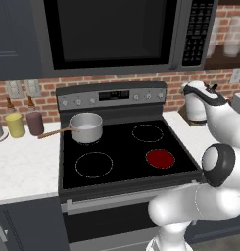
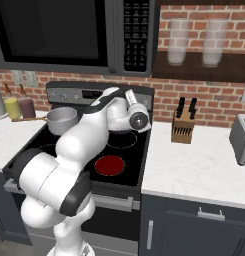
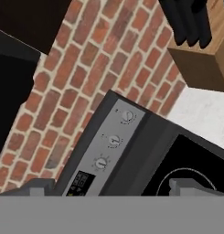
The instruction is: Turn off the front right burner of the stove.
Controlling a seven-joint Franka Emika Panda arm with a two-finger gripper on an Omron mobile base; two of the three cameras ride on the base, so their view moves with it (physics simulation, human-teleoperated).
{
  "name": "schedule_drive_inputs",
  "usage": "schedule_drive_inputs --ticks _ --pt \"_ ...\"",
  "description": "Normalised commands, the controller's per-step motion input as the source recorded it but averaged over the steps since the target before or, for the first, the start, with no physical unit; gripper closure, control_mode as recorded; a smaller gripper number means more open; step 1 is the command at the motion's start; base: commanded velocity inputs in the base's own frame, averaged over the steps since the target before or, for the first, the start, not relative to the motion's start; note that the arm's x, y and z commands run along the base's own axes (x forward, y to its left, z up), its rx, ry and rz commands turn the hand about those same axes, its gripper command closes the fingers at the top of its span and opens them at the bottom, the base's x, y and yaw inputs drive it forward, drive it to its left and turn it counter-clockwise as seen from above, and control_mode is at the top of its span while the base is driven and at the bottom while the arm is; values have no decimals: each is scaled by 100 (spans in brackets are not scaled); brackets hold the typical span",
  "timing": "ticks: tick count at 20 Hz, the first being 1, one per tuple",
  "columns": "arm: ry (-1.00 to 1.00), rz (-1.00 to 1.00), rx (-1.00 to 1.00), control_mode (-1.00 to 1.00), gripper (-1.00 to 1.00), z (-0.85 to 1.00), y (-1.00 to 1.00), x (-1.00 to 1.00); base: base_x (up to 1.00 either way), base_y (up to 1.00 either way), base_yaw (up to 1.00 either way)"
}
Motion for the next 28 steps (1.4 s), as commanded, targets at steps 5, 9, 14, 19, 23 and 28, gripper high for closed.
schedule_drive_inputs --ticks 5,9,14,19,23,28 --pt "2 3 5 -100 -100 -8 5 21 0 0 0" --pt "2 4 2 -100 -100 -12 23 22 0 0 0" --pt "0 3 0 -100 -100 -15 26 5 0 0 0" --pt "0 1 0 -100 -100 -5 10 12 0 0 0" --pt "0 0 0 -100 -100 0 1 22 0 0 0" --pt "0 0 0 -100 -100 0 0 37 0 0 0"
